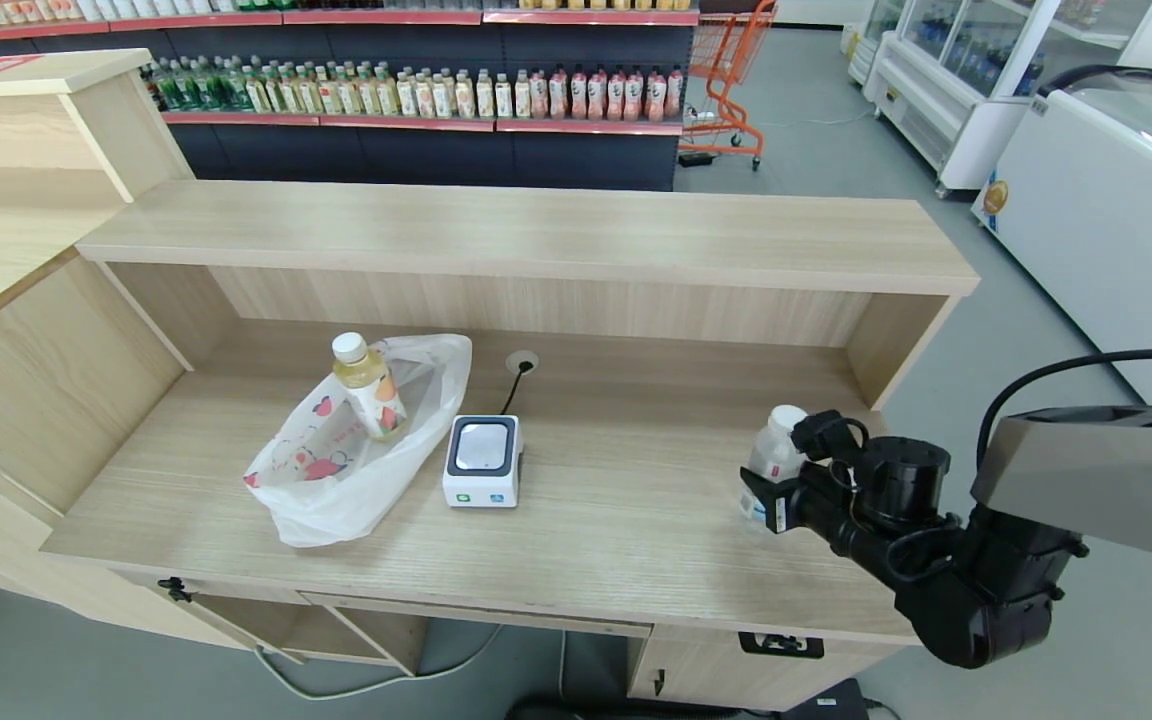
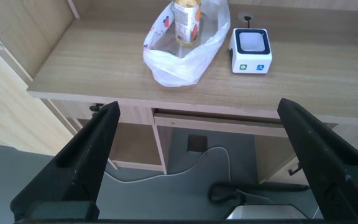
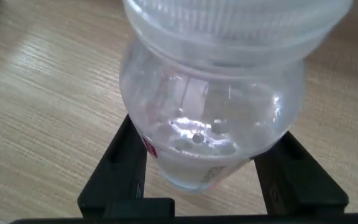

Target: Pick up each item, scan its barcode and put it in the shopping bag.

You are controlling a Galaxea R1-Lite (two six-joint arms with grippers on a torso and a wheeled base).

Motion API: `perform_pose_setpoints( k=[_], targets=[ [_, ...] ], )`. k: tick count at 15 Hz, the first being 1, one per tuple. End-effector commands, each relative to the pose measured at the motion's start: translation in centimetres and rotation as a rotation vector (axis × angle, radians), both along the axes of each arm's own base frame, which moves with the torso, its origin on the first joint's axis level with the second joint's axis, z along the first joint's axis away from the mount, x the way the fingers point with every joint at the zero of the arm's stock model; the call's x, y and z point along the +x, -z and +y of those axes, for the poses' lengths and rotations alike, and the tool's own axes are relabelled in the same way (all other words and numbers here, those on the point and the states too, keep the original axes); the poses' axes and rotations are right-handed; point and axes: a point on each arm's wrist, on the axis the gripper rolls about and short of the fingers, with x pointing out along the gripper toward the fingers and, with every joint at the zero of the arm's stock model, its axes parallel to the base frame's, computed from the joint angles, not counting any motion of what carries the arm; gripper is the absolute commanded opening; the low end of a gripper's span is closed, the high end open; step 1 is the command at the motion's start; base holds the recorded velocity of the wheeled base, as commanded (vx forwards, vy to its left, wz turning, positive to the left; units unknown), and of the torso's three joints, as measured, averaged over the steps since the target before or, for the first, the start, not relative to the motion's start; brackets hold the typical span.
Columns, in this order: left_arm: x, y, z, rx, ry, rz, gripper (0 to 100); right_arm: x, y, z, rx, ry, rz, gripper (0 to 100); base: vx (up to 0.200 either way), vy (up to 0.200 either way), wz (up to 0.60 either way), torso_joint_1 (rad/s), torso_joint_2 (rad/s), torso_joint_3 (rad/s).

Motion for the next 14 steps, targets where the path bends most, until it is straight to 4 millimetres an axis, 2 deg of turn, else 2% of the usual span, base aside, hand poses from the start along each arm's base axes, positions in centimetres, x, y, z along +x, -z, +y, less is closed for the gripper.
perform_pose_setpoints(
  k=[1, 3, 4, 5, 7, 8, 10, 14],
  targets=[
    [0.0, 0.0, 0.0, -0.001, 0.0, 0.001, 100, -0.5, -0.9, -0.2, 0.029, -0.007, -0.028, 0, 0.0, 0.0, 0.0, 0.0, 0.0, 0.0],
    [0.0, 0.0, 0.0, 0.0, 0.0, 0.001, 100, -0.1, -4.0, -0.6, 0.145, -0.063, -0.087, 0, 0.0, 0.0, 0.0, 0.0, 0.0, 0.0],
    [0.0, 0.0, 0.0, 0.0, 0.0, 0.001, 100, -0.5, -7.2, -1.6, 0.217, -0.146, -0.092, 0, 0.0, 0.0, 0.0, 0.0, 0.0, 0.0],
    [0.0, 0.0, 0.0, 0.0, 0.0, 0.001, 100, -1.0, -8.3, -2.0, 0.239, -0.189, -0.084, 0, 0.0, 0.0, 0.0, 0.0, 0.0, 0.0],
    [0.0, 0.0, 0.0, 0.0, 0.0, 0.001, 100, -3.2, -12.5, -2.6, 0.341, -0.375, -0.069, 0, 0.0, 0.0, 0.0, 0.0, 0.0, 0.0],
    [0.0, 0.0, 0.0, 0.0, 0.0, -0.001, 100, -4.2, -13.7, -2.6, 0.367, -0.442, -0.072, 0, 0.0, 0.0, 0.0, 0.0, 0.0, 0.0],
    [0.0, 0.0, 0.0, 0.0, 0.0, 0.001, 100, -6.0, -15.1, -2.4, 0.376, -0.584, -0.075, 0, 0.0, 0.0, 0.0, 0.0, 0.0, 0.0],
    [0.0, 0.0, 0.0, 0.0, 0.0, 0.001, 100, -9.7, -16.4, -1.3, 0.373, -0.806, -0.042, 0, 0.0, 0.0, 0.0, 0.0, 0.0, 0.0]
  ],
)
